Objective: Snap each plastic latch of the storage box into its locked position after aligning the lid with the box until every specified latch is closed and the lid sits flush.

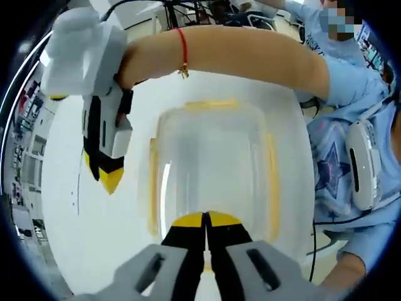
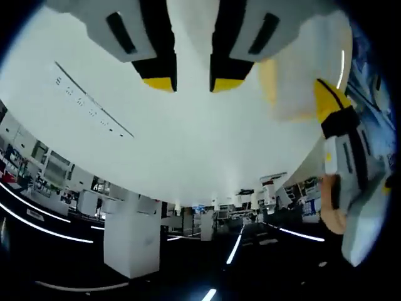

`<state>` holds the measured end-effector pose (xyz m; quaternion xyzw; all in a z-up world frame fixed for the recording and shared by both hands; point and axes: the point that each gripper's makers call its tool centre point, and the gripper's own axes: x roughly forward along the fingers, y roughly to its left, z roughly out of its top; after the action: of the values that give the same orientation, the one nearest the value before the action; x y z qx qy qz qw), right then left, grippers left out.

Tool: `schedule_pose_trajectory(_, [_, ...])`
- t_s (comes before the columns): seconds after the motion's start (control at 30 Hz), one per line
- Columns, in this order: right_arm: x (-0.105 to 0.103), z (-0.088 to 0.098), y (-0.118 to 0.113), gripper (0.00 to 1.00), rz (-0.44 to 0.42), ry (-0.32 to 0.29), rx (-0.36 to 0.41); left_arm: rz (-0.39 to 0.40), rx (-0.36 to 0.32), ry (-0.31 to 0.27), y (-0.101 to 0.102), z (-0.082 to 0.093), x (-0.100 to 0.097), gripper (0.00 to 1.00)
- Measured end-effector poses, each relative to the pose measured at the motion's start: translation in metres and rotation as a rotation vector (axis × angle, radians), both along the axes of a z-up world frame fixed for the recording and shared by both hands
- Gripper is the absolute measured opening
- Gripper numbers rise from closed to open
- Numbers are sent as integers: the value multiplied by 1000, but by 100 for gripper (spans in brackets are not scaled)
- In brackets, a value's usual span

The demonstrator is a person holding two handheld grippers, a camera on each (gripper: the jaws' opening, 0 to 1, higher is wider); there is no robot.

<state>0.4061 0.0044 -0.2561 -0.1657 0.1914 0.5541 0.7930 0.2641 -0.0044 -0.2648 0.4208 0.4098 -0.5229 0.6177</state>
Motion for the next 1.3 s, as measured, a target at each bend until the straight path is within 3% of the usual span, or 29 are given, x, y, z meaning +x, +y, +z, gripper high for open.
schedule_pose_trajectory(0.13, [7,9,2,22,-30,-63,33,-29,-36,-4,-1,0,-2,0])
schedule_pose_trajectory(0.23, [12,19,-4,24,-90,-125,53,-108,-96,-36,-4,2,-3,1])
schedule_pose_trajectory(0.3, [10,30,-10,28,-136,-148,84,-118,-166,-50,-6,4,-1,11])
schedule_pose_trajectory(0.37, [5,39,-13,29,-135,-166,109,-4,-265,-52,-1,11,13,20])
schedule_pose_trajectory(0.47, [-6,52,-14,30,-122,-172,129,58,-397,-108,6,31,28,19])
schedule_pose_trajectory(0.57, [-12,64,-19,33,-131,-225,125,128,-532,-136,11,53,37,21])
schedule_pose_trajectory(0.7, [-25,78,-25,36,-153,-271,147,293,-786,-264,36,100,62,26])
schedule_pose_trajectory(0.83, [-32,99,-29,39,-196,-296,246,391,-876,-365,64,118,73,32])
schedule_pose_trajectory(0.9, [-38,106,-33,40,-208,-313,269,430,-895,-444,83,125,76,36])
schedule_pose_trajectory(1.0, [-52,111,-39,39,-194,-336,281,483,-949,-519,106,137,75,39])
schedule_pose_trajectory(1.1, [-67,113,-46,39,-178,-323,306,569,-985,-587,131,145,71,41])
schedule_pose_trajectory(1.2, [-78,122,-59,39,-202,-390,316,626,-1012,-663,154,149,60,54])
schedule_pose_trajectory(1.3, [-98,126,-69,40,-182,-436,329,665,-1035,-736,175,151,48,55])
